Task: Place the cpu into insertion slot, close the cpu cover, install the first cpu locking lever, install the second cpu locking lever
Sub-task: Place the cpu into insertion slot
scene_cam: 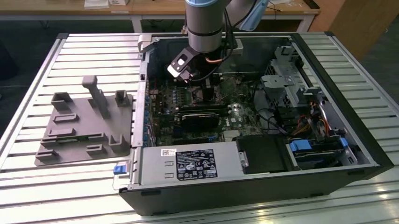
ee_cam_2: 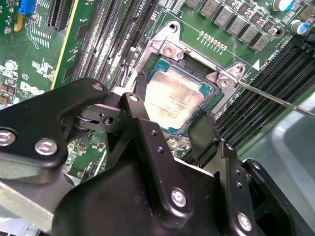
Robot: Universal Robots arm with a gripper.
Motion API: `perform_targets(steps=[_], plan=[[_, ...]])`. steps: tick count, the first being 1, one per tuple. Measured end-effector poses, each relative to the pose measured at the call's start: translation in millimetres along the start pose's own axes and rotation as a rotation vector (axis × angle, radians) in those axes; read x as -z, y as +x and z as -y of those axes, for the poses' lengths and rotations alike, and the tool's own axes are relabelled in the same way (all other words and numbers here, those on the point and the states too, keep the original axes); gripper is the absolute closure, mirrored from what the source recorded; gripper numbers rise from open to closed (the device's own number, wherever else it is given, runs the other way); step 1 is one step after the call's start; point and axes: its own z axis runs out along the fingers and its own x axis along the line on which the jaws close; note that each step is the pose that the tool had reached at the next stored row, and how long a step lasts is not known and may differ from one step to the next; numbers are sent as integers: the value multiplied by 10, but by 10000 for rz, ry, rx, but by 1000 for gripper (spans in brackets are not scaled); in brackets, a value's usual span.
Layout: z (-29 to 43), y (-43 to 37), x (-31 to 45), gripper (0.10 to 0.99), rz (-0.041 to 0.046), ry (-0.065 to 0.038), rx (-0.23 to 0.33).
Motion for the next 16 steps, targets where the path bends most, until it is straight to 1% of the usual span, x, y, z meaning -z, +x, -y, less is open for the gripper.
perform_targets(steps=[5, 6, 16], plan=[[0, 0, -2, 486, 1, 1, 0], [0, 0, -2, 557, 2, 1, 0], [0, 0, -4, 557, 2, -2, 0]])
